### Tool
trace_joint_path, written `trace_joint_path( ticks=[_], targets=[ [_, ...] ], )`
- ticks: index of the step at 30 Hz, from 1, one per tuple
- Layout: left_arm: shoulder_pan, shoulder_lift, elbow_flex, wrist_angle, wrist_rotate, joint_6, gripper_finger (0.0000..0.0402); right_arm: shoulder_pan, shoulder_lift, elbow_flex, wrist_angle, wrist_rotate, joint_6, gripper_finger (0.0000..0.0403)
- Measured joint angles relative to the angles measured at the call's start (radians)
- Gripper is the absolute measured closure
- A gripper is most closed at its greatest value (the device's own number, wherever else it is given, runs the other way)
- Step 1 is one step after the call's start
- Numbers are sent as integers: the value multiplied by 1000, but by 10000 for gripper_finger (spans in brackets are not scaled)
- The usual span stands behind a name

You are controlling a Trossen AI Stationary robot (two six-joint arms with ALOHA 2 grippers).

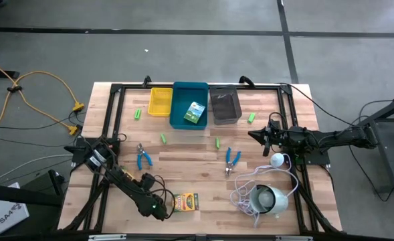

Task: Pick & Place School Supplies
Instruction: Put the crayon box into the blue bin

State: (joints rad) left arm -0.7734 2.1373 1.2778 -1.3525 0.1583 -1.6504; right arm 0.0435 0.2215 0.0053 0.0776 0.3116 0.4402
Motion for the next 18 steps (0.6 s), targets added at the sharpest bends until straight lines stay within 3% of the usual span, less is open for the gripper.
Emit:
trace_joint_path(
  ticks=[18],
  targets=[
    [50, -12, 3, -3, 15, 30, 400, 0, 0, 0, 0, 0, 0, 400]
  ],
)
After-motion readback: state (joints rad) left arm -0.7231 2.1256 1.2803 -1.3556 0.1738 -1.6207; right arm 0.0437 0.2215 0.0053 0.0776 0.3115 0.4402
